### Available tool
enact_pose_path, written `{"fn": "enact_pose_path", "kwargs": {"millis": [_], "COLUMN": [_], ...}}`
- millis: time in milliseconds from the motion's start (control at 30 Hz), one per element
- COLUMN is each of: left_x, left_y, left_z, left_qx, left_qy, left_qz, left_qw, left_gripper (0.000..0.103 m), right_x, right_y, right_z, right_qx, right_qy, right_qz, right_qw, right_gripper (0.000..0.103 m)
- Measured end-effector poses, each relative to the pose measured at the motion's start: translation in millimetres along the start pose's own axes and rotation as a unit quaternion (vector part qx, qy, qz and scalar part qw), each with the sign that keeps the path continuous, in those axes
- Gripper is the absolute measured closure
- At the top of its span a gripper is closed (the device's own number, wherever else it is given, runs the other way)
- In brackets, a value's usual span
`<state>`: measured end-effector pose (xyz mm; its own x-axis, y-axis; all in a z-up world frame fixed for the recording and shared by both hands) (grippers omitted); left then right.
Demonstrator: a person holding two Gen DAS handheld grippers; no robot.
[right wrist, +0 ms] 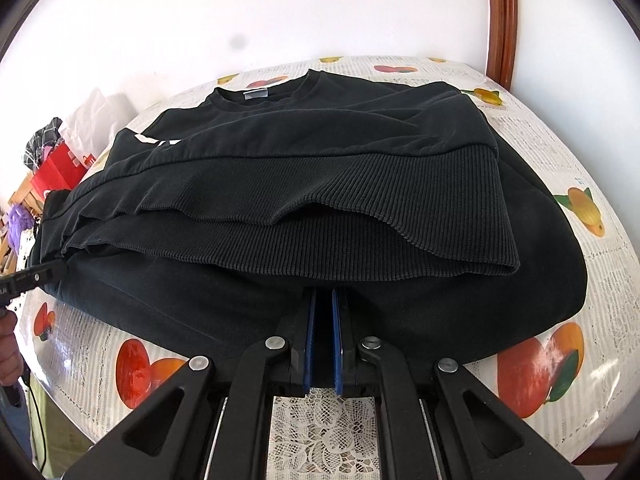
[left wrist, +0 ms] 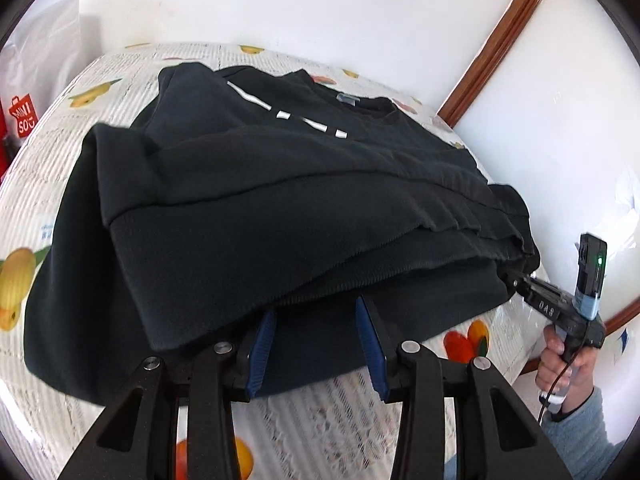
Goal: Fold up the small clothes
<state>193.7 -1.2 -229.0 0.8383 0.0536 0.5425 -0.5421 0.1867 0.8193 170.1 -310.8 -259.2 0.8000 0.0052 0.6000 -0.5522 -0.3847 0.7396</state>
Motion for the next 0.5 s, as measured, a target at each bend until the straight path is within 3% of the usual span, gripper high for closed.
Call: {"fn": "enact_pose_path", "kwargs": {"millis": [167,367,500], "left_x": [15.3,44.3,62.4], "left_y": [7.7,21.2,16.0], "left_z": [0.0,-2.7,-11.8], "left_qx": [0.012,0.026,0.031], "left_qy": [-0.010,-0.027,-0.013], "left_qz": [0.019,0.059,0.062], "left_qw": [0.9997,0.9976,0.9975], "left_gripper": [0.065,0.065,0.065], "right_x": [6.5,47.2,68.4], "right_y": [0.5,12.4,4.3], "right_z": [-1.5,3.8,15.7], "right_qx": [0.003,-0.006,-0.017], "right_qy": [0.007,0.018,0.008], "right_qz": [-0.018,0.018,0.027], "right_qw": [1.000,1.000,0.999], "right_gripper": [0.097,0.097,0.097]}}
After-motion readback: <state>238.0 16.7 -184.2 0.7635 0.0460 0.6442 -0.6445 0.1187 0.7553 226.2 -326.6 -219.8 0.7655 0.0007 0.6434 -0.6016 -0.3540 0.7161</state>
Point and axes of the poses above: each gripper's, at about its wrist camera, not at the fingertips, and y roughly against the way its jaws point, z to its right, x to its top, the point moved 10 cm from there along -y, roughly the way its jaws point, and after that the axes turned 12 degrees about x, right-handed, at the moved point
